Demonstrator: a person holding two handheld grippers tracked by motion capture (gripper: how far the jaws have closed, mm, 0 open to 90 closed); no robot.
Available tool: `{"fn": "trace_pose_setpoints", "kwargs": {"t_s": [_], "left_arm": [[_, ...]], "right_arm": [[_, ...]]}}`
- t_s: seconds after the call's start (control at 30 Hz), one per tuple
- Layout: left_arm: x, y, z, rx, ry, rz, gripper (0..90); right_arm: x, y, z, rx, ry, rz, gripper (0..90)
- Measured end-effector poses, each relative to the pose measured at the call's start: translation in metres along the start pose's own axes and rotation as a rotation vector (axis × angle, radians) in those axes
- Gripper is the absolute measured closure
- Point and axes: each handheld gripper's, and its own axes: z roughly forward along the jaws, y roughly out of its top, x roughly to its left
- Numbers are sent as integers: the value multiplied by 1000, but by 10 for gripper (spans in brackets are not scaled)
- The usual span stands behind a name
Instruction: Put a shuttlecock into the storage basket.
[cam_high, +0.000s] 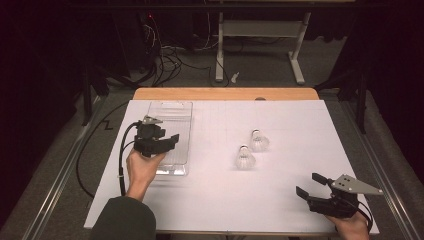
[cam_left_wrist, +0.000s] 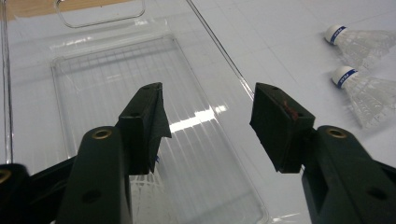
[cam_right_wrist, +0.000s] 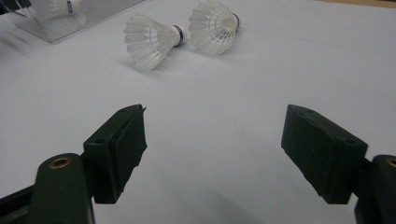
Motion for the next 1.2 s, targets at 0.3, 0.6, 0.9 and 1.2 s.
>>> {"fn": "trace_pose_setpoints", "kwargs": {"t_s": [0.3,0.6,0.9,1.2], "left_arm": [[-1,-7,-5,-17,-10,9,438],[-4,-13,-11,-48,-18,29,427],[-10,-20,-15,-66,-23,51,420],[-13,-27,-21,-84,-31,60,413]], "right_arm": [[0,0,0,0,-1,0,223],[0,0,0,1,-3,0,223],[0,0,-1,-1,-4,-2,222],[0,0,-1,-2,-4,7,222]]}}
